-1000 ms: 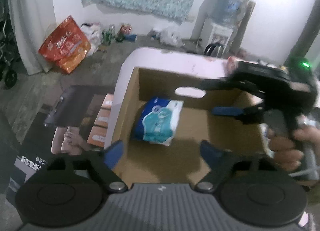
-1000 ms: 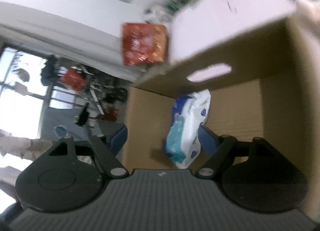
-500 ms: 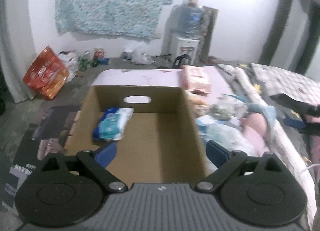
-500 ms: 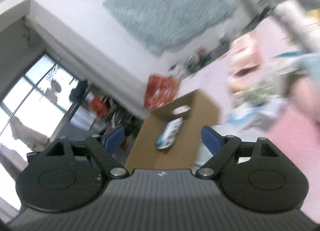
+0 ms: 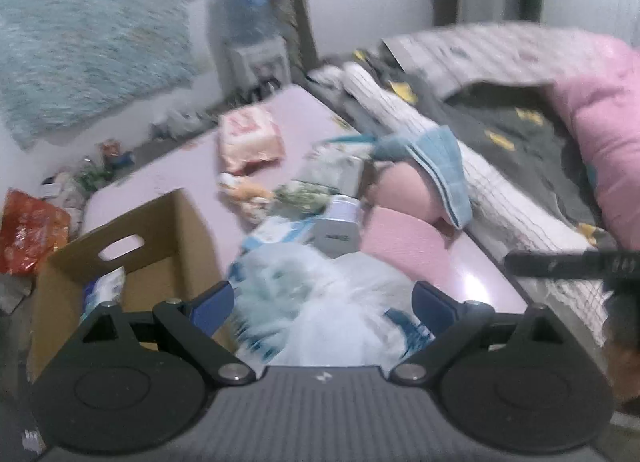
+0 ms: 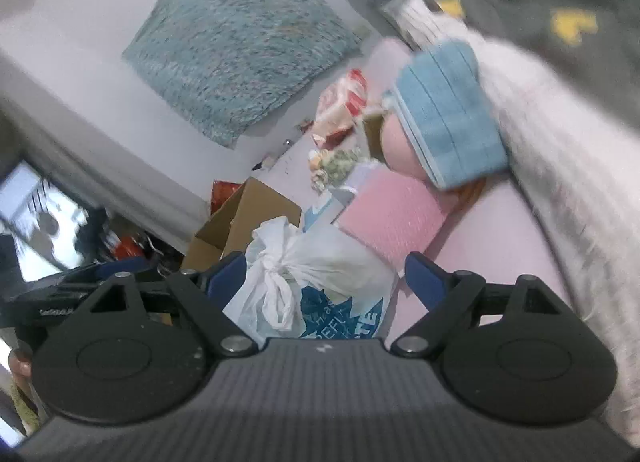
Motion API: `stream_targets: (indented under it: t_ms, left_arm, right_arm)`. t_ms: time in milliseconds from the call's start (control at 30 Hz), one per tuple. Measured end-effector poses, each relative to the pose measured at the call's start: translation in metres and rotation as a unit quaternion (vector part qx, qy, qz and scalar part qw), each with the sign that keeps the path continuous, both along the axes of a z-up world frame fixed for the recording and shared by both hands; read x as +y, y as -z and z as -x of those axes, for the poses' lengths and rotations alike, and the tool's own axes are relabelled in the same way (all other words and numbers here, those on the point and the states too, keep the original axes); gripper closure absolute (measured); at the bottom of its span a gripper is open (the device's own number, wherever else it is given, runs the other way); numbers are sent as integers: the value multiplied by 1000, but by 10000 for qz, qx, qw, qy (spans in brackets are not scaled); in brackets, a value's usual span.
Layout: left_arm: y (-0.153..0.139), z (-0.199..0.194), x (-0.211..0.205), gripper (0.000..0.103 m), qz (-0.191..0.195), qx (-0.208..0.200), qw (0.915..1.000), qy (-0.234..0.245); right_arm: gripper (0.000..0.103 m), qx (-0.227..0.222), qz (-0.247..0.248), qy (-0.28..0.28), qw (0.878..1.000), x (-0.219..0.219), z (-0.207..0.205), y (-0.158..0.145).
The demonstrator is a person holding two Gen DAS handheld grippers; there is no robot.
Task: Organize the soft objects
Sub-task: 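Move the right tool to the pink pad and close on it, then lift the pink pad with the right tool and carry it into the box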
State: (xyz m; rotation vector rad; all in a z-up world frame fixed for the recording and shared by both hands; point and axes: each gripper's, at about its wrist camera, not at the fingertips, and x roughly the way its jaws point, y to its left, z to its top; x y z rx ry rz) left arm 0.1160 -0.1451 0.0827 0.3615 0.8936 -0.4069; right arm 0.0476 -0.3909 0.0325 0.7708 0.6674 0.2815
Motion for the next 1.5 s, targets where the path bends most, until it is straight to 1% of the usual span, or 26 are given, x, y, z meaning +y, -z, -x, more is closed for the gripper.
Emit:
stream_targets:
  t_ms: [67, 167, 233, 300, 367, 433, 533, 633, 733, 767, 833, 900, 933, 1033, 1067, 1167, 1267, 1333, 1500]
  left_arm:
    - [11, -26, -23, 7, -118, 262, 9996, 30]
    - [29, -54, -49, 11, -302, 443, 9985, 86]
    - [43, -71, -65, 19, -414, 568, 9973, 214]
    - [56, -82, -75, 30, -470, 752, 9955, 332]
    - [71, -94, -84, 37, -511, 975, 9931, 408]
    - [84, -104, -90, 38, -584, 1136, 9909, 425]
    - [101, -120, -93, 40, -654, 1376, 9879, 308]
    - [115, -137, -93, 39, -588, 1680, 9838, 220]
    - [127, -150, -91, 34, -427, 2013, 9785, 175]
    - [128, -154, -91, 32, -359, 2101, 9769, 153]
    - [131, -159, -91, 31, -242, 2230, 9744, 150]
    - [133, -162, -90, 28, -159, 2296, 9731, 128]
    - [135, -164, -90, 27, -114, 2346, 9720, 101]
    - [141, -170, -89, 26, 31, 2490, 9685, 32]
    - [142, -171, -89, 26, 79, 2535, 9673, 0]
    - [142, -169, -90, 29, 163, 2655, 9640, 28]
    - [135, -159, -93, 29, 103, 2466, 9690, 132]
    - [128, -152, -92, 29, 121, 2381, 9710, 164]
    - [98, -130, -90, 29, 158, 2113, 9770, 247]
  right_arm:
    - [17, 141, -269, 112, 9995, 2, -11, 18]
    - [21, 296, -614, 343, 9971, 3, -28, 42]
    - [25, 401, -724, 528, 9952, 2, -38, 57]
    - [29, 484, -884, 637, 9929, 1, -48, 70]
    - [33, 607, -990, 713, 9907, -1, -57, 80]
    - [34, 665, -1065, 774, 9891, -1, -65, 90]
    - [35, 725, -1216, 822, 9865, 1, -75, 102]
    - [37, 769, -1343, 819, 9846, 7, -88, 116]
    - [45, 796, -1528, 800, 9818, 10, -98, 128]
    - [48, 806, -1618, 788, 9804, 11, -100, 132]
    - [52, 795, -1721, 811, 9785, 14, -105, 139]
    - [59, 764, -1821, 833, 9768, 16, -108, 145]
    - [60, 744, -1892, 831, 9756, 17, -110, 148]
    - [69, 760, -1965, 865, 9737, 19, -115, 156]
    - [74, 780, -1967, 885, 9733, 21, -116, 158]
    - [75, 757, -2029, 894, 9722, 23, -119, 163]
    - [75, 699, -1981, 914, 9734, 27, -120, 159]
    - [75, 613, -1941, 918, 9748, 25, -122, 151]
    - [75, 405, -1926, 870, 9766, 26, -107, 132]
